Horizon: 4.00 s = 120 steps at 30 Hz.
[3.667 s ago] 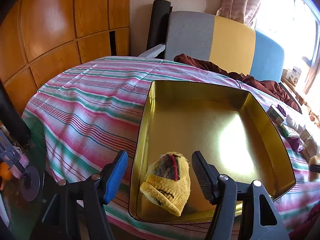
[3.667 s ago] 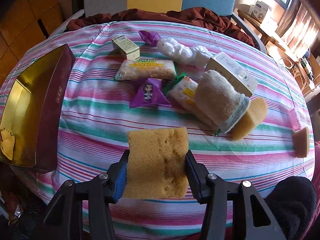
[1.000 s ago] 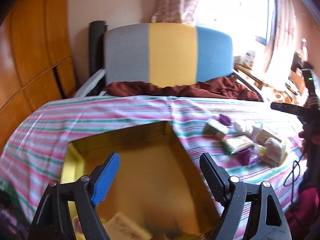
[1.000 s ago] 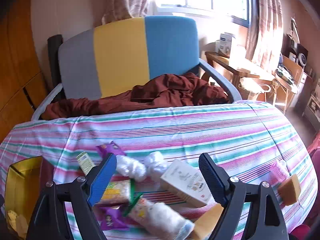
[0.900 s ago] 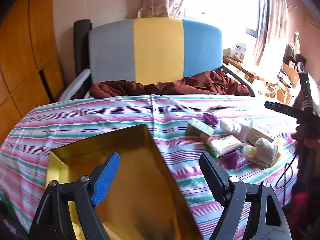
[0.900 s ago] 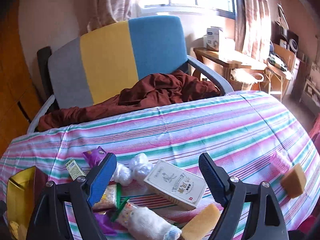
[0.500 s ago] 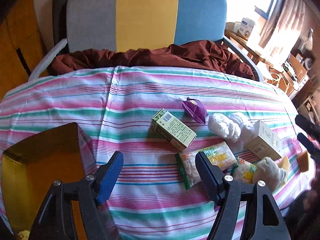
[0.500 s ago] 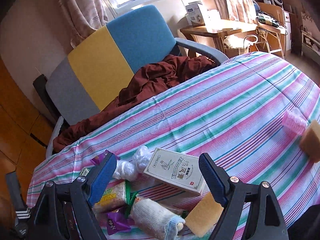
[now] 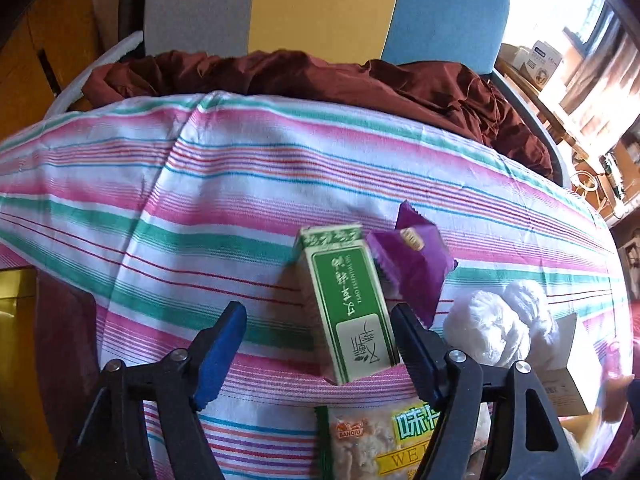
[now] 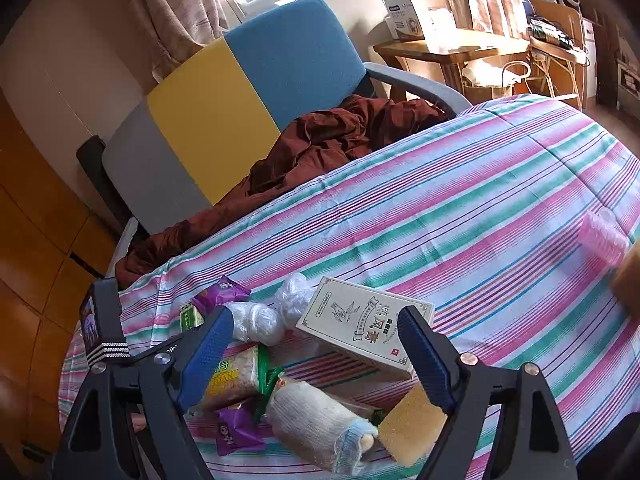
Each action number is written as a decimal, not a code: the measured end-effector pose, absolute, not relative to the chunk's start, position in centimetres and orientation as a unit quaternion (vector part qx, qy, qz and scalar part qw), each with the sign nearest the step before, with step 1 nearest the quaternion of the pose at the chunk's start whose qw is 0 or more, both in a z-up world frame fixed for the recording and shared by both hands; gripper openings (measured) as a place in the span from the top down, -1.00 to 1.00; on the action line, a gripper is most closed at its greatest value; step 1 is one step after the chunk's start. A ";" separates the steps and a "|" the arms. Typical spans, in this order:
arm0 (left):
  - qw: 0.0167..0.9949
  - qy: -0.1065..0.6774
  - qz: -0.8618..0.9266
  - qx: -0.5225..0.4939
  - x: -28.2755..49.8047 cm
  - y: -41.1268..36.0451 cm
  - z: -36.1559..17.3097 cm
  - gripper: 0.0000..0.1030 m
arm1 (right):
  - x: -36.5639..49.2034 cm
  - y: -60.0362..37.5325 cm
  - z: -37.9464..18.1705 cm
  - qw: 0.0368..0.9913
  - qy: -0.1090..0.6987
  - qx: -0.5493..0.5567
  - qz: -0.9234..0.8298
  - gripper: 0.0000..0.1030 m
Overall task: Organize objects
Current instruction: 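Reach the left tool to the green tea box and grasp it, then place the tea box in the tray with the left tool while the right grasps a purple packet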
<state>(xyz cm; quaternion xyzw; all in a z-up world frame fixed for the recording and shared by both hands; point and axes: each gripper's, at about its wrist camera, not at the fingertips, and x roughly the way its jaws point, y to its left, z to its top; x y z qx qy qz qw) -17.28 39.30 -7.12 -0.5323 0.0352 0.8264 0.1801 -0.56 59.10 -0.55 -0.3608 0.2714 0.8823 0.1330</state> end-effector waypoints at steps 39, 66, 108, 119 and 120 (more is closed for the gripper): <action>0.268 0.066 0.859 -0.431 -11.5 30.9 -0.3 0.40 | -18.4 53.3 -4.5 -0.010 0.338 -0.518 0.785 -0.41; 0.176 -0.012 0.891 -0.418 -7.5 14.1 1.7 0.40 | -14.3 39.1 -9.0 -0.023 0.087 -0.557 0.826 0.17; 0.096 0.029 0.880 -0.465 -11.8 5.2 -2.2 0.40 | -8.4 36.8 -9.3 -0.010 0.039 -0.514 0.857 0.20; 0.070 0.038 0.863 -0.498 -17.6 4.8 -4.5 0.31 | -8.3 36.7 -9.3 -0.010 0.038 -0.514 0.857 0.20; 0.068 0.038 0.865 -0.496 -17.7 4.6 -4.4 0.26 | -8.4 36.6 -9.3 -0.009 0.038 -0.514 0.857 0.20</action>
